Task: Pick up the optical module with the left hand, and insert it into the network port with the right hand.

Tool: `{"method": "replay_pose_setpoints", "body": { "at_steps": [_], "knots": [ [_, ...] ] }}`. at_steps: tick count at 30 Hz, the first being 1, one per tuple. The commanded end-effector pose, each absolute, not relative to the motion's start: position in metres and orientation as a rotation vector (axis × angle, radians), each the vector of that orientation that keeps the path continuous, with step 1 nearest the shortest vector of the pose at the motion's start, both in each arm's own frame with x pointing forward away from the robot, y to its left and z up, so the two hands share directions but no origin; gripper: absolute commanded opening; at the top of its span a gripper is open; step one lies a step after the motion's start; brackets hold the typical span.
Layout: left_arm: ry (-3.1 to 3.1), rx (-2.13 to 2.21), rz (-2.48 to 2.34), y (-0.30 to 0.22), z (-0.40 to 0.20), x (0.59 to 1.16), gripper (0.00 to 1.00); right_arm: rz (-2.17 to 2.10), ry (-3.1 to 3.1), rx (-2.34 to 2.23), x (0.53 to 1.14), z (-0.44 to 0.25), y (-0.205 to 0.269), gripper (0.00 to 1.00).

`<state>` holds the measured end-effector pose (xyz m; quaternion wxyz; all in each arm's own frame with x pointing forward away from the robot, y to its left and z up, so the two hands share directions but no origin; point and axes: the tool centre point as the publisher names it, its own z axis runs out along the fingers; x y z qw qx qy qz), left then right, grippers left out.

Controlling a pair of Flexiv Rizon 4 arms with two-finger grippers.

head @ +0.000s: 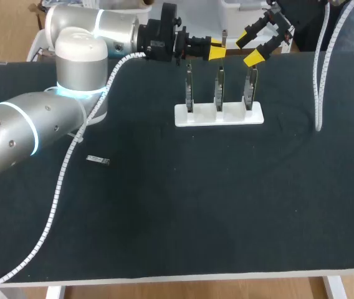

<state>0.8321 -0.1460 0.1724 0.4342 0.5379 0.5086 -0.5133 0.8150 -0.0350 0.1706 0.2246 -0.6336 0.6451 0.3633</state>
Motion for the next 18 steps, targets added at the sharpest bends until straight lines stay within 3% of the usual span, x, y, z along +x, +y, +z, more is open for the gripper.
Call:
{"method": "replay_pose_setpoints", "body": {
  "at_steps": [1, 18],
  "knots": [
    [1.268, 1.336, -1.273, -0.1449, 0.1723, 0.8292, 0.0, 1.307, 1.707, -1.913, 0.8235, 0.1717, -0.0345, 1.0],
    [1.273, 1.332, -1.287, -0.1443, 0.1684, 0.8262, 0.0, 1.307, 1.707, -1.913, 0.8235, 0.1717, -0.0345, 1.0]
  ]
}}
